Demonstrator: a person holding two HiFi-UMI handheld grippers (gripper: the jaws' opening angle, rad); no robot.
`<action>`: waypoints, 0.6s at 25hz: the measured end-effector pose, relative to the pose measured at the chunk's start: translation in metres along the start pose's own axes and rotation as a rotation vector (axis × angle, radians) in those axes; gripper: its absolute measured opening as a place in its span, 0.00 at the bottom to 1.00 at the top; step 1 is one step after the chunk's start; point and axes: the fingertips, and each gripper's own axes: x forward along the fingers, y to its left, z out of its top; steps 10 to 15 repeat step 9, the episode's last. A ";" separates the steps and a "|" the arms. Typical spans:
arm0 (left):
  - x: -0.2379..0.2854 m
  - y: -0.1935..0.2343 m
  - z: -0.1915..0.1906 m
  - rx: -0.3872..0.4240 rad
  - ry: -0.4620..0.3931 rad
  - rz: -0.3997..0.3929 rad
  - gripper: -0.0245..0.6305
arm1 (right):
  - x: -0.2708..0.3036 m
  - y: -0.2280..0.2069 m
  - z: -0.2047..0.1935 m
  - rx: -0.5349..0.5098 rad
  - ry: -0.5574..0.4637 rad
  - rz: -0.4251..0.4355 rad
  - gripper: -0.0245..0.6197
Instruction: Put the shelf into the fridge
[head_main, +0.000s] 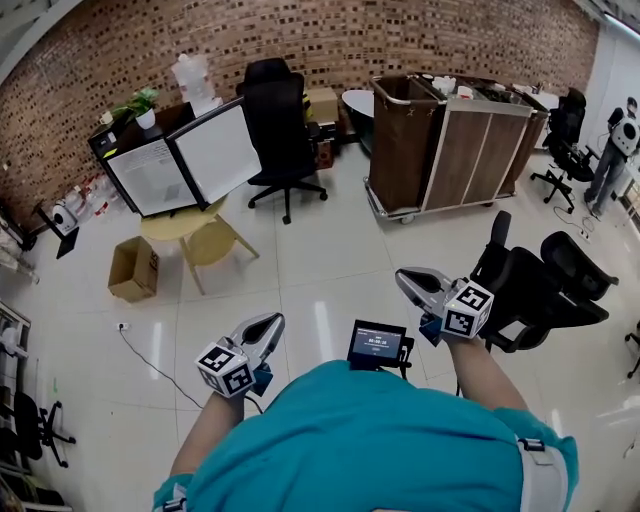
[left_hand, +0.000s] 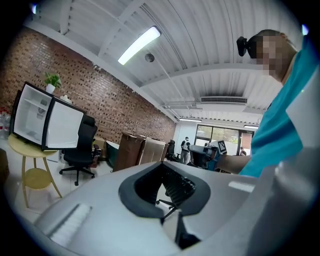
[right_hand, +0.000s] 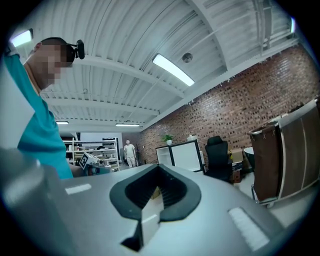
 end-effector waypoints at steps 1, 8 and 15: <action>-0.002 0.002 0.001 -0.002 -0.003 0.002 0.04 | 0.002 0.000 -0.001 0.003 0.000 0.000 0.04; 0.004 0.011 0.001 0.001 -0.003 -0.006 0.04 | 0.010 -0.010 -0.006 0.016 -0.003 -0.001 0.04; 0.007 0.012 0.000 0.001 -0.003 -0.009 0.04 | 0.010 -0.012 -0.007 0.018 -0.003 -0.002 0.04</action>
